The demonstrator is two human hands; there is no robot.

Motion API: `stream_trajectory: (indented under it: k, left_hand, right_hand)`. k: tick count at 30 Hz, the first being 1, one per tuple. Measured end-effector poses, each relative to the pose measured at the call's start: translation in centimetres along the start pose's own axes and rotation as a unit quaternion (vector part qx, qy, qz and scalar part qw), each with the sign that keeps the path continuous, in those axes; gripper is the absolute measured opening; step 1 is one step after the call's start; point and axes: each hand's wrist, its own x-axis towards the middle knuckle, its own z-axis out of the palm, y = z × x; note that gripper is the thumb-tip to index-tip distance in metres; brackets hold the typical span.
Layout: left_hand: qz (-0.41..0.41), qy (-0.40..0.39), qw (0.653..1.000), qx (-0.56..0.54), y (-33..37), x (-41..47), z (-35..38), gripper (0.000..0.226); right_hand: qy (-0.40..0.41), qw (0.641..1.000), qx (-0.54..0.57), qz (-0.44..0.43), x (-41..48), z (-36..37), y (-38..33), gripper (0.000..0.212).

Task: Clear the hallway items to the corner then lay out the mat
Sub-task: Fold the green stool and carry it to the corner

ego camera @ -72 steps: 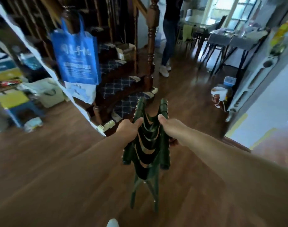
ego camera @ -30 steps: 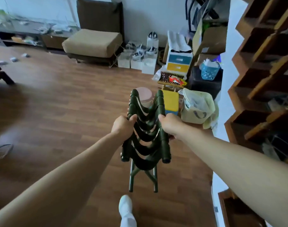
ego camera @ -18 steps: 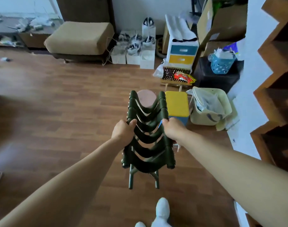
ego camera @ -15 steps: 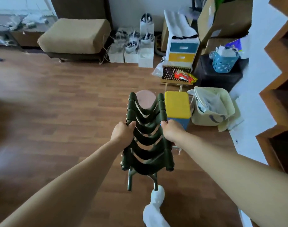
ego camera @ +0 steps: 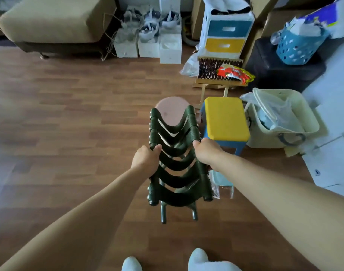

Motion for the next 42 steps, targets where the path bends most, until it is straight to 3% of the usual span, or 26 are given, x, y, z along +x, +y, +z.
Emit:
stream_trajectory:
  k: [8, 15, 26, 30, 35, 38, 42]
  left_hand:
    - [0.039, 0.068, 0.996, 0.038, -8.5, 11.3, 10.4, 0.047]
    - [0.071, 0.091, 0.993, 0.03, -10.8, 17.4, 14.8, 0.045]
    - [0.037, 0.05, 0.998, 0.032, -12.2, 21.4, 17.4, 0.045]
    - [0.022, 0.042, 0.998, 0.052, -12.0, 21.9, 17.3, 0.044]
    - [0.172, 0.161, 0.96, 0.148, -10.6, 20.6, 17.2, 0.038]
    - [0.262, 0.135, 0.945, 0.143, -9.2, 19.9, 17.5, 0.041]
    - [0.3, 0.082, 0.94, 0.138, -7.7, 19.3, 17.3, 0.039]
  right_hand:
    - [0.058, 0.997, -0.048, 0.028, 12.6, 10.1, 6.7, 0.038]
    - [0.115, 0.99, -0.078, 0.012, 19.9, 13.7, 9.9, 0.035]
    - [0.204, 0.971, -0.053, 0.11, 24.2, 13.8, 14.3, 0.031]
    - [0.275, 0.955, -0.106, 0.039, 24.0, 14.8, 13.6, 0.03]
    - [0.282, 0.956, -0.079, -0.03, 23.4, 16.5, 11.4, 0.036]
    - [0.249, 0.965, -0.058, -0.05, 23.0, 16.9, 10.9, 0.035]
    - [0.168, 0.979, -0.083, -0.082, 22.3, 15.6, 10.9, 0.046]
